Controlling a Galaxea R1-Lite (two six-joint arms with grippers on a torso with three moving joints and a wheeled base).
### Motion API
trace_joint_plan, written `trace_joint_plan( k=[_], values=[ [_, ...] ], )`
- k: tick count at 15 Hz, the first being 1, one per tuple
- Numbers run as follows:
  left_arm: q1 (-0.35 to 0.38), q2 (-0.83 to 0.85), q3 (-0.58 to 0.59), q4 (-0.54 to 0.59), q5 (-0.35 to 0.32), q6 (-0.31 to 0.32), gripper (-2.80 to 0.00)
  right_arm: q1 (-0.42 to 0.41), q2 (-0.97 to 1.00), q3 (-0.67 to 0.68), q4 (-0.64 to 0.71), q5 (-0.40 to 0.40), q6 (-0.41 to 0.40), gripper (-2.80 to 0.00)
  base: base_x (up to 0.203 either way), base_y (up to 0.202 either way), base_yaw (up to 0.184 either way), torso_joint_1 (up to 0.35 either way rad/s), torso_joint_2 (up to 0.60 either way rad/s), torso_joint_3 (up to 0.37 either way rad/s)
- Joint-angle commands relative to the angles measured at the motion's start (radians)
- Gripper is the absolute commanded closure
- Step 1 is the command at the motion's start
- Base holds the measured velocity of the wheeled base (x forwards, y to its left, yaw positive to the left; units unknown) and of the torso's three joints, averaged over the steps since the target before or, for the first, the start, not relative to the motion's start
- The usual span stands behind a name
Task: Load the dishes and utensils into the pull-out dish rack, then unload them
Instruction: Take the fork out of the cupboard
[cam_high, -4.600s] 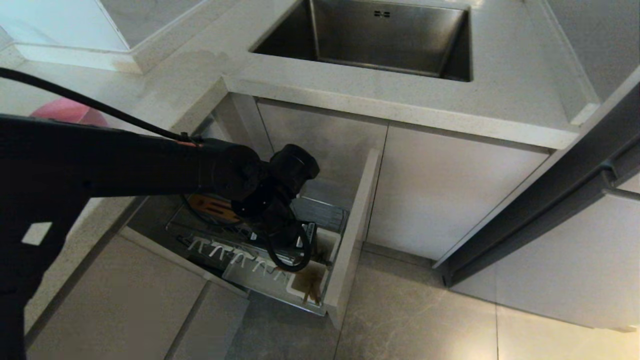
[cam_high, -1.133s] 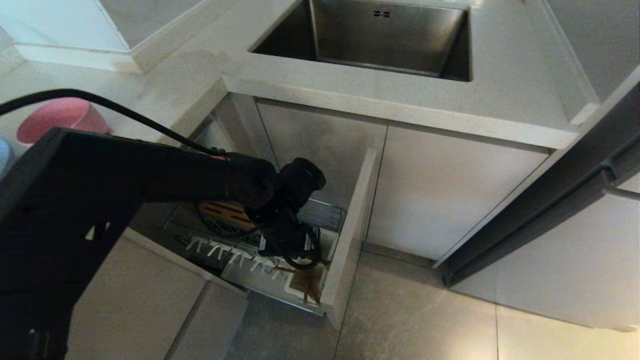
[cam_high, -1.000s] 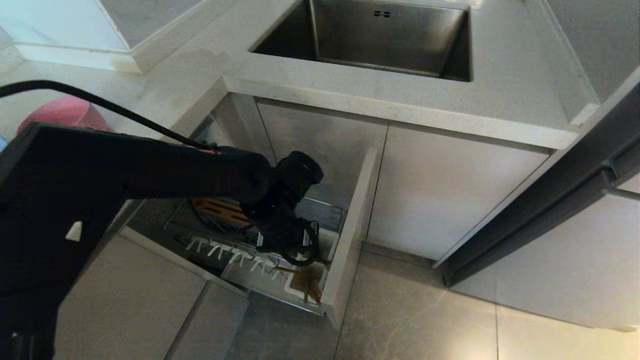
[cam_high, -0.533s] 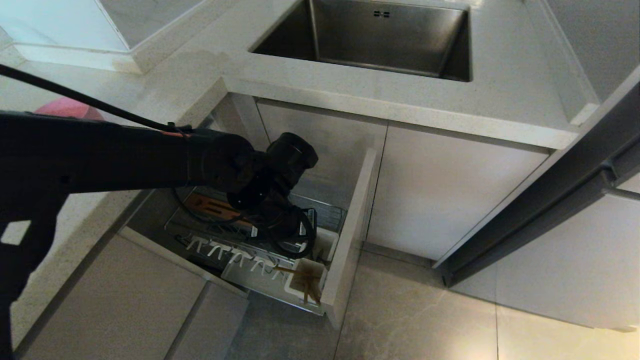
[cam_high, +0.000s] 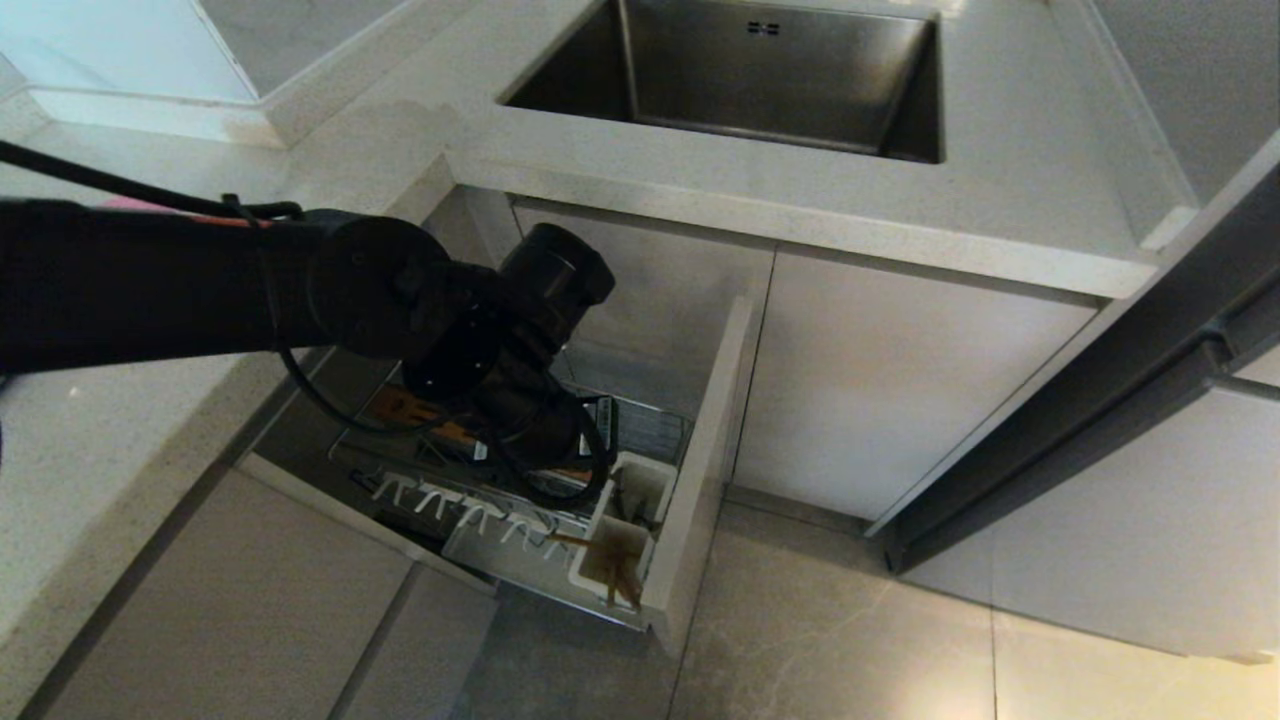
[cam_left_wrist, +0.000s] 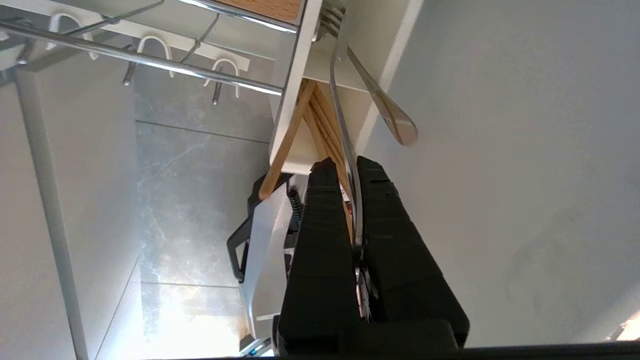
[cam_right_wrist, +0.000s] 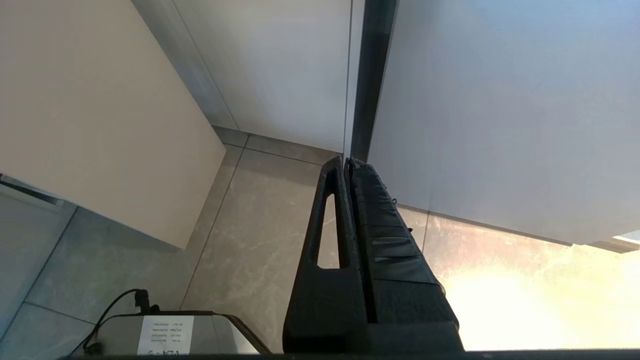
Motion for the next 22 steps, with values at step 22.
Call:
trace_joint_plan(
  k=[22],
  values=[
    [-0.024, -0.57, 0.038, -0.044, 0.061, 0.011, 0.0, 0.0, -0.001, 0.0, 0.0, 0.0, 0.0, 0.0, 0.0, 0.0, 0.0, 0.0, 0.0, 0.0]
  ],
)
